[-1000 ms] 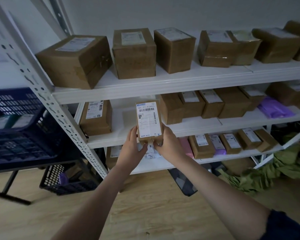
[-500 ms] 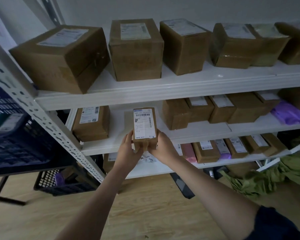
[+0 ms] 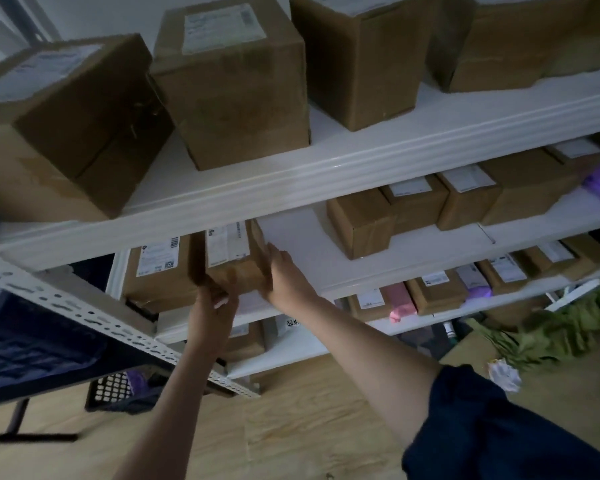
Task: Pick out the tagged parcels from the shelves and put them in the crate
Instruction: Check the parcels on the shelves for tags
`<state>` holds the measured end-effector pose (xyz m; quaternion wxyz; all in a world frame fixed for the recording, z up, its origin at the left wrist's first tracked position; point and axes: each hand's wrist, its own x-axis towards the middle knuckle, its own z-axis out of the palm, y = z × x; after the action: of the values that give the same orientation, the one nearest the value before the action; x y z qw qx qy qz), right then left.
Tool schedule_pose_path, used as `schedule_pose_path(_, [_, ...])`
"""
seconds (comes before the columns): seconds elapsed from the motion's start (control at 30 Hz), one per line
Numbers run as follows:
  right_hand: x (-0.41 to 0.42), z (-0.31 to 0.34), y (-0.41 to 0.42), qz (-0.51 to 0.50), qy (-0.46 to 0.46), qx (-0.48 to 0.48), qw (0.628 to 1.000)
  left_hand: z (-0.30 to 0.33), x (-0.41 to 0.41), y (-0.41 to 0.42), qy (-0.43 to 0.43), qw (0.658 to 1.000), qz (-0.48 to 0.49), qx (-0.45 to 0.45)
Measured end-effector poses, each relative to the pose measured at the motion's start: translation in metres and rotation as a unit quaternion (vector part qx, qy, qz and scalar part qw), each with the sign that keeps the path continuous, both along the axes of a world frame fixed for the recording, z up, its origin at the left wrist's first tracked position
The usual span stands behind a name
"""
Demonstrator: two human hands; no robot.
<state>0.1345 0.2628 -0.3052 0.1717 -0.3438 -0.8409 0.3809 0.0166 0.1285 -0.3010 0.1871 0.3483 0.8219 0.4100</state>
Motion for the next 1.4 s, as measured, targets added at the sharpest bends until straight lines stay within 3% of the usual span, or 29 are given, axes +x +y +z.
schedule_pose_path(0.23, [0.077, -0.009, -0.012, 0.01, 0.024, -0.012, 1.0, -0.02, 0.062, -0.031, 0.032, 0.999, 0.033, -0.025])
schedule_pose_path(0.43, [0.183, -0.009, 0.022, -0.099, 0.027, 0.024, 0.994, -0.013, 0.116, 0.003, 0.13, 0.985, -0.1, -0.061])
schedule_pose_path(0.57, [0.225, -0.006, 0.065, -0.157, -0.012, 0.017, 0.987, -0.006, 0.144, 0.041, 0.14, 0.981, -0.125, -0.049])
schedule_pose_path(0.87, [0.218, -0.006, 0.124, -0.088, -0.028, -0.03, 0.995, -0.006, 0.173, 0.127, 0.166, 0.971, -0.128, -0.115])
schedule_pose_path(1.1, [0.195, -0.002, 0.14, -0.068, -0.037, -0.04, 0.996, -0.006, 0.183, 0.157, 0.133, 0.978, -0.093, -0.13])
schedule_pose_path(1.27, [0.197, -0.003, 0.129, -0.086, -0.015, 0.013, 0.996, -0.006, 0.198, 0.146, 0.117, 0.982, -0.101, -0.106])
schedule_pose_path(1.4, [0.207, -0.001, 0.119, -0.067, 0.007, 0.088, 0.994, -0.015, 0.197, 0.129, 0.179, 0.977, -0.098, -0.064])
